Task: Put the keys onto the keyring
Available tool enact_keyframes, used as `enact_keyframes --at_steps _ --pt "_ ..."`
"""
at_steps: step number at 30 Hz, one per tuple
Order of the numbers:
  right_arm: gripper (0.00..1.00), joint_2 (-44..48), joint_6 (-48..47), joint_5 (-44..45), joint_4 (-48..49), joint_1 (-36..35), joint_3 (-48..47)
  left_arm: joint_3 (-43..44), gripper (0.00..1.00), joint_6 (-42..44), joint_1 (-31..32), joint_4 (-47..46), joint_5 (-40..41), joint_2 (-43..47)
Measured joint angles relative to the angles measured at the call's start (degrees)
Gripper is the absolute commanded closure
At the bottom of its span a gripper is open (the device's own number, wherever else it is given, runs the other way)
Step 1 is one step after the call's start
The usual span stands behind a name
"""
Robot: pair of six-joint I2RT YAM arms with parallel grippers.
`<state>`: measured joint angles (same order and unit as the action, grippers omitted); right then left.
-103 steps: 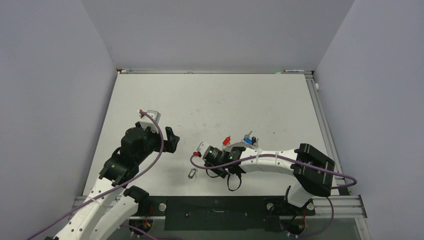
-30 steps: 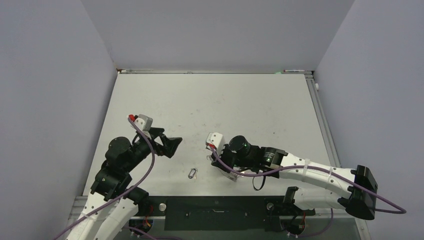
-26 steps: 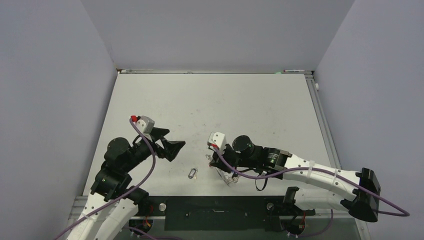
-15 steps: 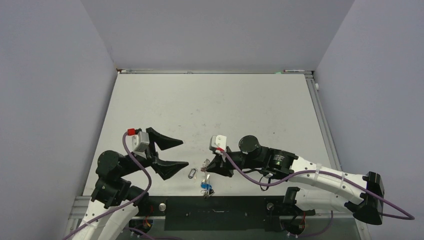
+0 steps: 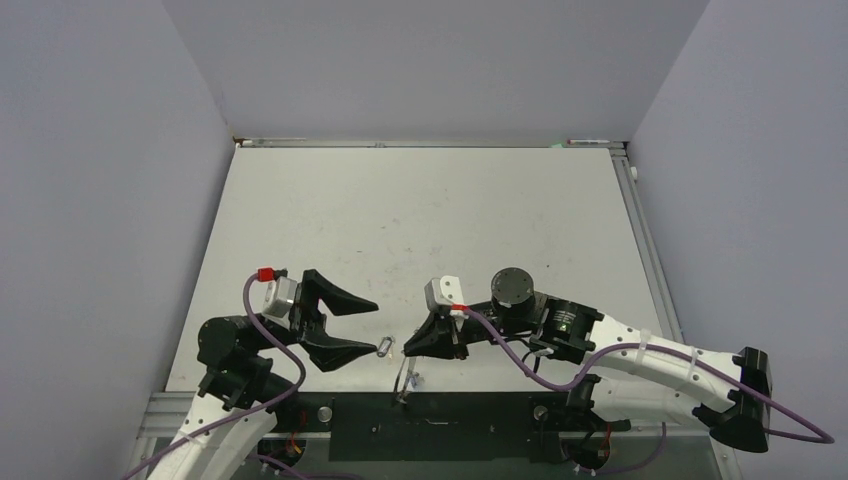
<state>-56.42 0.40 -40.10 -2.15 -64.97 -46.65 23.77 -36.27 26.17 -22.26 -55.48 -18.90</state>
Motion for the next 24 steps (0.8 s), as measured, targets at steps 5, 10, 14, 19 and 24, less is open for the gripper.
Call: enact_keyframes --at_steps 5,10,14,19,24 --pt "0.95 0.1 0.0 -4.0 4.9 0.0 -0.1 -0.5 0.37 -1.0 2.1 -3.7 -0.1 0.0" --pt "0.95 0.0 0.1 -6.1 9.7 0.0 -0.2 -1.6 0.41 -1.1 3.9 -5.8 -0.1 0.1" --pt "0.95 -0.5 1.0 -6.4 14.2 0.0 -0.3 -3.0 0.45 -1.1 4.7 -7.3 0.0 0.1" --pt "0.95 -1.4 4.7 -4.7 21.9 0.0 0.2 -3.1 0.45 0.6 4.9 -7.1 2.2 0.3" --pt "0.95 -1.3 9.4 1.5 33.4 0.0 5.0 -0.6 0.44 6.1 4.9 -2.3 6.2 0.1"
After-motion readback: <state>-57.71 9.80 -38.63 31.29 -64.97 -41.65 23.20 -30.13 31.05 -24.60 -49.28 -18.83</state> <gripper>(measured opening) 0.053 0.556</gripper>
